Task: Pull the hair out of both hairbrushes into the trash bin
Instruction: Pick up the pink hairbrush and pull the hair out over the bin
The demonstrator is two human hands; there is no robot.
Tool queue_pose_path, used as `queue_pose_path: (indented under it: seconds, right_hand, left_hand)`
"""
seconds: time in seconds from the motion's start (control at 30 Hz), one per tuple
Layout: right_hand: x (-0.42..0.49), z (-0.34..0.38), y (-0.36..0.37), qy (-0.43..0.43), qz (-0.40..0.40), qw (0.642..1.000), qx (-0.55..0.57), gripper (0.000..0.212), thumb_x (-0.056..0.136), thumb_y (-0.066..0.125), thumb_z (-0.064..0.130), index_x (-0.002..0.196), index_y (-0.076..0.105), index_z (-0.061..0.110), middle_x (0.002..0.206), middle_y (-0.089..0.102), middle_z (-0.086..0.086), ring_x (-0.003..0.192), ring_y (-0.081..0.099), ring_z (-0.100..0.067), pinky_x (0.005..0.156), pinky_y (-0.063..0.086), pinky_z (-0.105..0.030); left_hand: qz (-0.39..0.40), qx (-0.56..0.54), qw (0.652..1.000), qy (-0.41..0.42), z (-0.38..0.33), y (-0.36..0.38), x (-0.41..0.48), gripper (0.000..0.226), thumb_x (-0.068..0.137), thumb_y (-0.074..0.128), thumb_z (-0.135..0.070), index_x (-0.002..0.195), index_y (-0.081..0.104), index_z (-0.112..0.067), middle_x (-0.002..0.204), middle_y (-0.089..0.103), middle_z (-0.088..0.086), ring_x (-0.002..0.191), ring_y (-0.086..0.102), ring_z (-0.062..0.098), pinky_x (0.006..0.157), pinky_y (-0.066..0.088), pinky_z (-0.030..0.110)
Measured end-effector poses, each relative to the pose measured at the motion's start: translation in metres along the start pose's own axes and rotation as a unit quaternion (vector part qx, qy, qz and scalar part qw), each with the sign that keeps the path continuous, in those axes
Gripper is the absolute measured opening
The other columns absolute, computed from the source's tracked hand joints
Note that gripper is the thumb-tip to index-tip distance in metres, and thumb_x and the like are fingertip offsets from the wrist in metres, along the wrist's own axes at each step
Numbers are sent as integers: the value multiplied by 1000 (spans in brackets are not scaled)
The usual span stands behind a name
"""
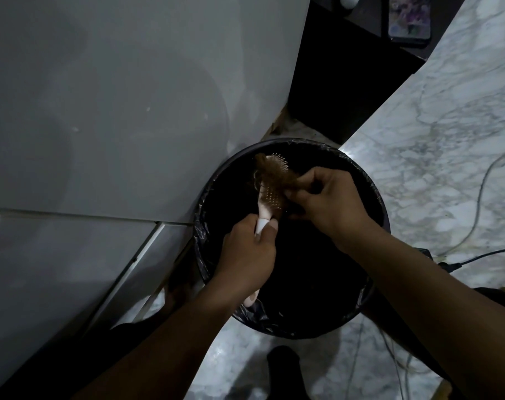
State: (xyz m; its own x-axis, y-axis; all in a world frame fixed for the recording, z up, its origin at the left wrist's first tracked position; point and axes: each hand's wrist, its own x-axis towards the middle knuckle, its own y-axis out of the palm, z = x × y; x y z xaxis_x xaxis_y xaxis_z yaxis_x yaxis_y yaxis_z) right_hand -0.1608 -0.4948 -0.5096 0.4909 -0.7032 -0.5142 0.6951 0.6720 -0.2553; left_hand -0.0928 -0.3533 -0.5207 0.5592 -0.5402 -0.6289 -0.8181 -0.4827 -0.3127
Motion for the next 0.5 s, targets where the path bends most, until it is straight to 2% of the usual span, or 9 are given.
queue_pose_path:
  seconds: [0.1, 0.17, 0.2, 0.27, 0.3, 0.33, 0.4, 0.47, 0.5]
  right_hand:
    - [3, 6, -2, 111, -13, 986, 123, 16, 91, 54, 0, 77, 53, 9, 85, 63, -17, 84, 70, -34, 68, 64, -47]
    - [2, 8, -2, 134, 8, 980, 145, 7, 88, 51, 5, 89, 52, 12, 93, 60, -13, 90, 65, -30, 77, 63, -53]
    - [1, 9, -2, 125, 26, 983, 133, 13, 88, 54, 8, 100, 53, 15, 98, 60, -9, 92, 64, -26, 80, 63, -52]
    - [-4, 10, -3, 69, 62, 992, 86, 40, 91, 64, 15, 126, 49, 26, 109, 62, 1, 93, 64, -11, 79, 61, -30]
    - [-5, 10, -2, 21, 72, 996, 42, 48, 90, 70, 20, 132, 48, 29, 113, 62, 5, 96, 65, -5, 78, 57, -21]
    - [-5, 8, 0, -29, 74, 997, -8, 50, 87, 75, 23, 132, 53, 27, 114, 65, 8, 99, 65, -2, 79, 56, -18]
    - [-4, 1, 2, -82, 40, 992, -87, 30, 83, 81, 24, 110, 71, 19, 101, 74, 5, 92, 70, -6, 79, 56, -24]
    - [-1, -5, 2, -73, 4, 992, -104, 11, 83, 81, 23, 88, 75, 15, 84, 75, 2, 78, 71, -9, 72, 54, -26]
    - [1, -7, 3, -64, -9, 992, -109, 10, 83, 80, 22, 83, 74, 14, 81, 75, 0, 75, 71, -12, 69, 55, -28]
  left_hand:
    - [-1, 3, 1000, 4, -1, -3, 2, 27, 100, 57, -40, 82, 57, -20, 61, 54, 0, 55, 56, 21, 59, 48, 41]
    - [-1, 11, 1000, 3, -2, -3, 3, 28, 101, 56, -40, 81, 56, -21, 61, 55, 1, 56, 57, 22, 60, 51, 43]
    - [-2, 14, 1000, 1, -2, -3, 3, 28, 101, 56, -40, 80, 57, -21, 61, 55, 1, 56, 58, 23, 61, 53, 44]
    - [-3, 22, 1000, 2, -2, -4, 3, 28, 100, 57, -38, 78, 56, -21, 60, 55, 2, 55, 58, 24, 60, 54, 46]
    - [-4, 27, 1000, 4, -2, -4, 4, 28, 100, 56, -37, 76, 55, -21, 60, 56, 2, 54, 58, 24, 59, 54, 47]
    - [-4, 31, 999, 7, -3, -4, 3, 29, 100, 56, -36, 75, 54, -21, 60, 56, 3, 54, 58, 25, 59, 54, 47]
    - [-5, 40, 999, 7, -4, -4, 3, 29, 100, 56, -38, 79, 57, -18, 62, 58, 6, 55, 59, 26, 61, 55, 47]
    - [-9, 48, 999, 6, -4, -4, 2, 29, 100, 56, -39, 86, 60, -14, 64, 59, 6, 55, 59, 25, 62, 54, 43]
    - [-12, 50, 999, 6, -4, -4, 1, 29, 101, 56, -39, 87, 61, -14, 64, 60, 6, 55, 59, 25, 63, 54, 42]
